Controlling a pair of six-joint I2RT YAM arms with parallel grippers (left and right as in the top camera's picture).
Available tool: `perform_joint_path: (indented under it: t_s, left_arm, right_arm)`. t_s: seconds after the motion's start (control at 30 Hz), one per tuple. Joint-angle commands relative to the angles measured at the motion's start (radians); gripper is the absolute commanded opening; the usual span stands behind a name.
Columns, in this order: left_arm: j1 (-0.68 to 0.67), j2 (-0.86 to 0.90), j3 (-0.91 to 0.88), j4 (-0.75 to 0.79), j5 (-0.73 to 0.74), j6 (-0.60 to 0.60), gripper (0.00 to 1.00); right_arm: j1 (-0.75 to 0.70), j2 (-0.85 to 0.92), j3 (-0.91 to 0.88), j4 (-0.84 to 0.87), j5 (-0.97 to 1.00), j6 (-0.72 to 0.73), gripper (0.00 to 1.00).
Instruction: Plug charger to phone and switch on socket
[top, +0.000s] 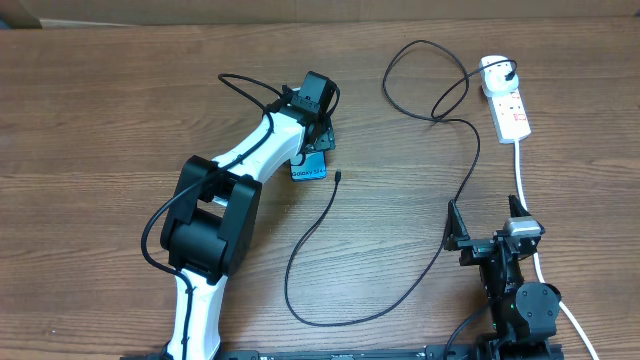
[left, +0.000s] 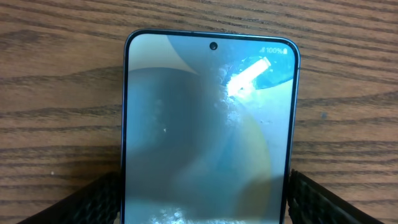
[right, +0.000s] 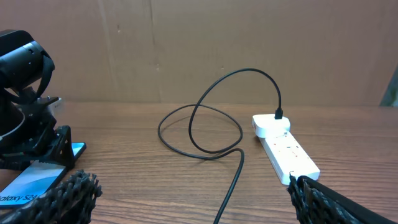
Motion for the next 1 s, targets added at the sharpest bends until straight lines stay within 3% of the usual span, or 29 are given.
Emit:
perform_joint_path:
  t_s: [0.0,0.53,0.97]
  left_arm:
    - [-0.002,0.031,-0.012,-0.011,0.047,-0.006,0.8]
    - [-0.002,0.031,-0.008,-0.025,0.042,-0.006,0.74]
    - [-0.002,0.027,-0.005,-0.03,0.058,-0.006,0.79]
  right_arm:
    - [-0.002,-0.01,-0.011,0.006,-0.002,-0.001,1.0]
    - [-0.002,-0.01,-0.011,0.006,-0.002,-0.001,1.0]
    - [-0.002,-0.01,-0.011,0.006,-0.002,-0.001,1.0]
